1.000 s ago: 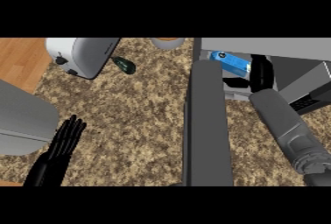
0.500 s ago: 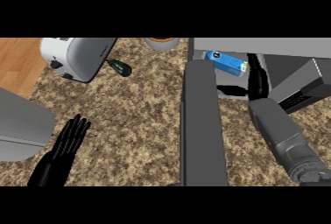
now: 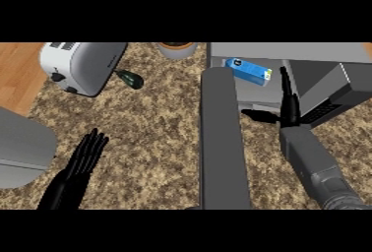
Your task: Pick up the milk, place it into the microwave and close the microwave
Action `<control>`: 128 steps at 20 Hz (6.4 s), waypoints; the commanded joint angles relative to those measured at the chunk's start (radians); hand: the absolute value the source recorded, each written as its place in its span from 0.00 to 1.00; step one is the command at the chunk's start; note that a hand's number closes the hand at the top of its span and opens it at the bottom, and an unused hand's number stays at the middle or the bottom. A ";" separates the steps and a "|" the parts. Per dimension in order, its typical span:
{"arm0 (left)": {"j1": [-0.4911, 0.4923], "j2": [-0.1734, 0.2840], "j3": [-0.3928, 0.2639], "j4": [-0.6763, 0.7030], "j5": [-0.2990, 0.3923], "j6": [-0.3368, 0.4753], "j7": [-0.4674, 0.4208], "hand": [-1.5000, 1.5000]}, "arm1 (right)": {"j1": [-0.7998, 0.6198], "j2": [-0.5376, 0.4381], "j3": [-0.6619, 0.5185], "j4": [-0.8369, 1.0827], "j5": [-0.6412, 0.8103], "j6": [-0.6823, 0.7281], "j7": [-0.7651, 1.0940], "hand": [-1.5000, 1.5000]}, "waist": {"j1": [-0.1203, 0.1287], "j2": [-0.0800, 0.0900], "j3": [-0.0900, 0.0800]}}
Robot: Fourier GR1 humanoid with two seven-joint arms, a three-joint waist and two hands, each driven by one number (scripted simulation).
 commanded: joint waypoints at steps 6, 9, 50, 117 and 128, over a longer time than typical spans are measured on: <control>-0.022 -0.071 -0.071 0.011 -0.072 0.055 0.026 0.00 | 0.122 0.053 -0.036 -0.009 -0.052 0.204 -0.147 0.00 | -0.028 -0.010 -0.001; 0.010 -0.037 -0.042 0.002 -0.049 0.021 0.013 0.00 | 0.176 0.046 -0.032 -0.024 -0.063 0.284 -0.167 0.00 | -0.038 -0.017 -0.003; -0.396 -0.167 -0.552 0.611 -0.383 0.173 0.000 1.00 | 1.192 0.050 0.131 -1.435 -0.387 0.803 0.179 0.00 | -0.087 -0.023 -0.006; -1.192 -0.169 -0.753 0.934 0.612 0.863 -0.187 0.00 | 1.034 -0.222 0.123 -1.786 -0.761 1.017 0.471 0.00 | -0.475 0.072 -0.007; -1.202 -0.169 -0.775 0.954 0.673 0.873 -0.239 0.00 | 1.010 -0.270 0.096 -1.770 -0.802 1.025 0.507 0.00 | -0.480 0.077 -0.007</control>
